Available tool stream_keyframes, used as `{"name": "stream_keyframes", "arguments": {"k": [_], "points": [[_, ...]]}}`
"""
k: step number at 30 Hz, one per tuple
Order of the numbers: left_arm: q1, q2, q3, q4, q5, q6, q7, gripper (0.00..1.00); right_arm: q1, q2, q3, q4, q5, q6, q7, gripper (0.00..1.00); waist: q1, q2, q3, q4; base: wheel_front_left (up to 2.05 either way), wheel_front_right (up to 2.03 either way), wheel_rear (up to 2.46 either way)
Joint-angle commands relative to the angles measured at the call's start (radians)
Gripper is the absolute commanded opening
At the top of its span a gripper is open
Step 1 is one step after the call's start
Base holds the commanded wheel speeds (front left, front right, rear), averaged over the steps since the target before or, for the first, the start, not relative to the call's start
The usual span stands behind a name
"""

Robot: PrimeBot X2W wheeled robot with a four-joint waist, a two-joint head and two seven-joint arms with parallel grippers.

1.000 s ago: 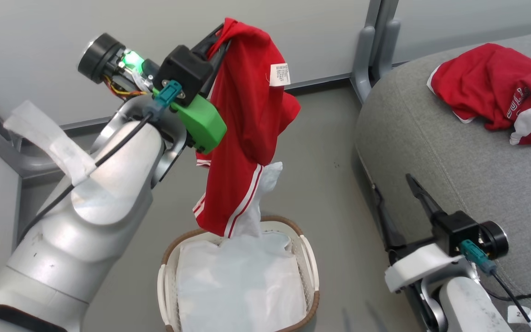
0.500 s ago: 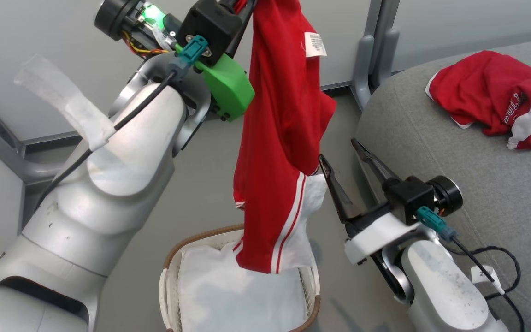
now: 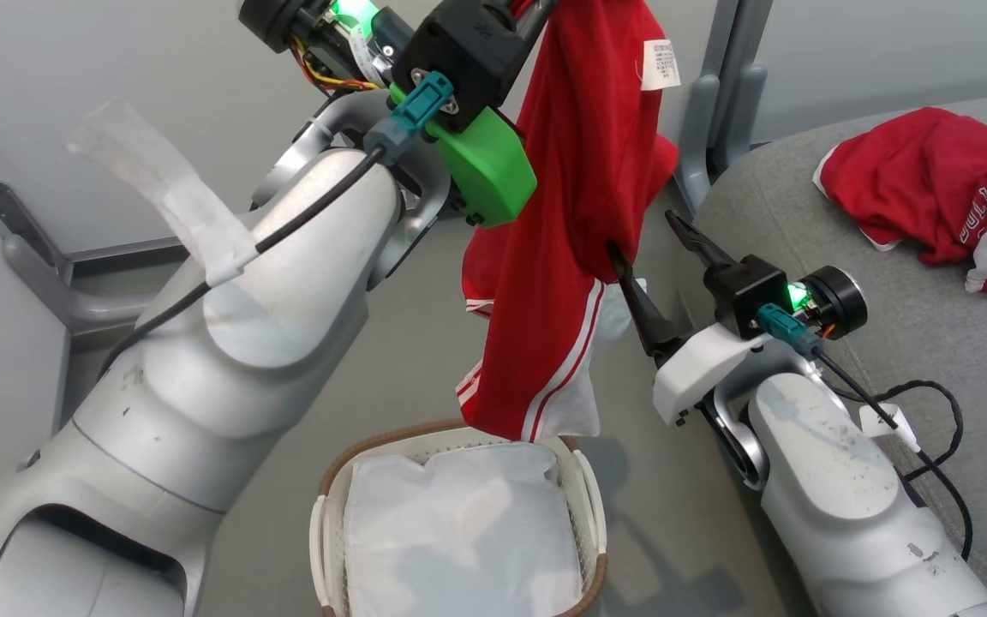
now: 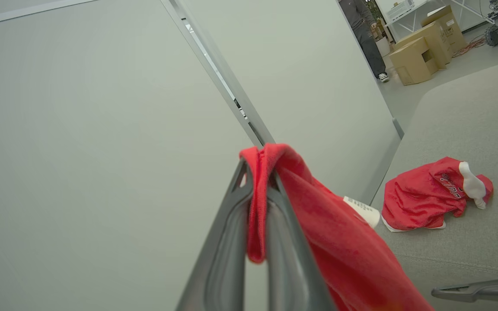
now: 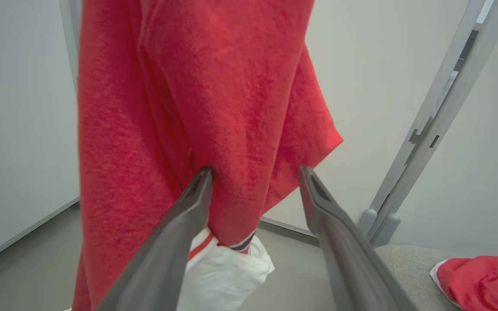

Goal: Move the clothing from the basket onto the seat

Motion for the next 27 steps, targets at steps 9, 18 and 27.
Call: {"name": "stream_keyframes", "arguments": {"k": [9,18,27], "points": [[0.006,-0.012,-0.022,-0.033,-0.012,0.0,-0.007,0.0,-0.106,-0.048,0.197,0.086,0.137,-0.001,-0.005,1.0,0.0001,0.0,-0.007,0.017,0.0,0.0,0.0],[0.034,-0.002,-0.032,-0.072,-0.029,0.009,0.0,0.0,-0.153,-0.094,0.349,0.025,0.253,-0.001,-0.005,0.15,0.0001,0.0,-0.006,0.034,0.0,0.0,0.0],[0.116,0.058,0.014,-0.087,-0.081,0.048,0.004,0.0,-0.122,-0.113,0.322,-0.085,0.223,-0.001,-0.005,0.0,0.0001,0.0,-0.001,0.041,0.0,0.0,0.0]]}}
